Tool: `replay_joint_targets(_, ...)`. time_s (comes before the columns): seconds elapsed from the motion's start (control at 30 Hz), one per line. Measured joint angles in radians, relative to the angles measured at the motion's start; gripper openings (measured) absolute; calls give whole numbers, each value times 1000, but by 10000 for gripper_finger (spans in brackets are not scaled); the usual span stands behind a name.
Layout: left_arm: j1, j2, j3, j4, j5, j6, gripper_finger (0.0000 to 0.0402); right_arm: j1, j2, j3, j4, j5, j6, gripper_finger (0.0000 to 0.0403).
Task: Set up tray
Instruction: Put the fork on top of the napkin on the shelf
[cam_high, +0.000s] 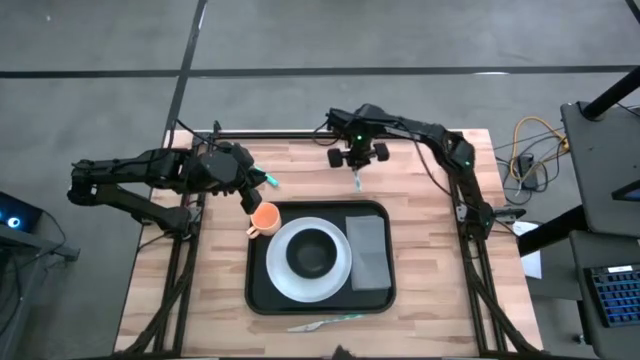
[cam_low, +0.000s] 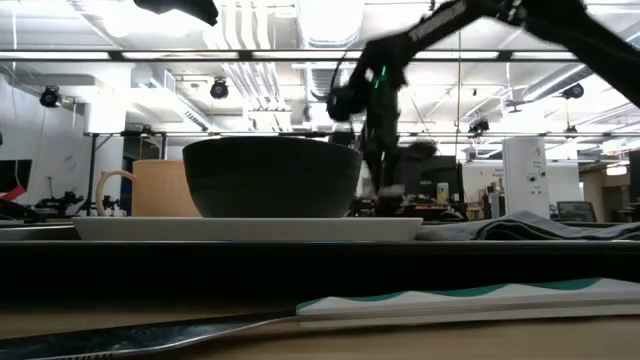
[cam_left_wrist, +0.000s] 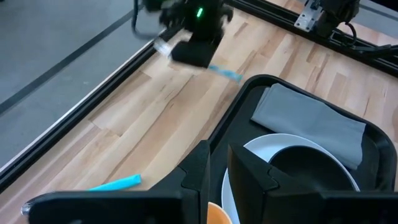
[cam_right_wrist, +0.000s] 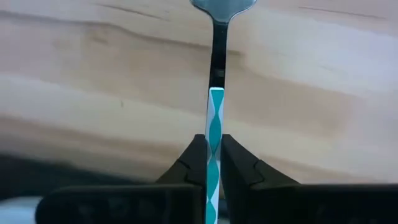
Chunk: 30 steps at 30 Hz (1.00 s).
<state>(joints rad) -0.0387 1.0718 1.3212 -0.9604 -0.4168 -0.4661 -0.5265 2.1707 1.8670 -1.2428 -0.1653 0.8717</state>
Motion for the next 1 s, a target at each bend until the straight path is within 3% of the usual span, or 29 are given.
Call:
replay_joint_targets(0.2, 0, 0, 0, 0, 0, 1, 38, 145, -221, -20, -120, 124, 127, 13)
replay_joint_targets(0.43, 0, 0, 0, 0, -2, 1, 38, 434, -409, -118, -138, 214, 467, 12)
replay_joint_targets(0.63, 0, 2, 0, 16, -3, 40, 38, 617, -401, -211, -44, 240, 670, 12)
replay_joint_targets(1.0, 0, 2, 0, 43, -3, 90, 38, 714, -284, -324, 155, 153, 748, 12)
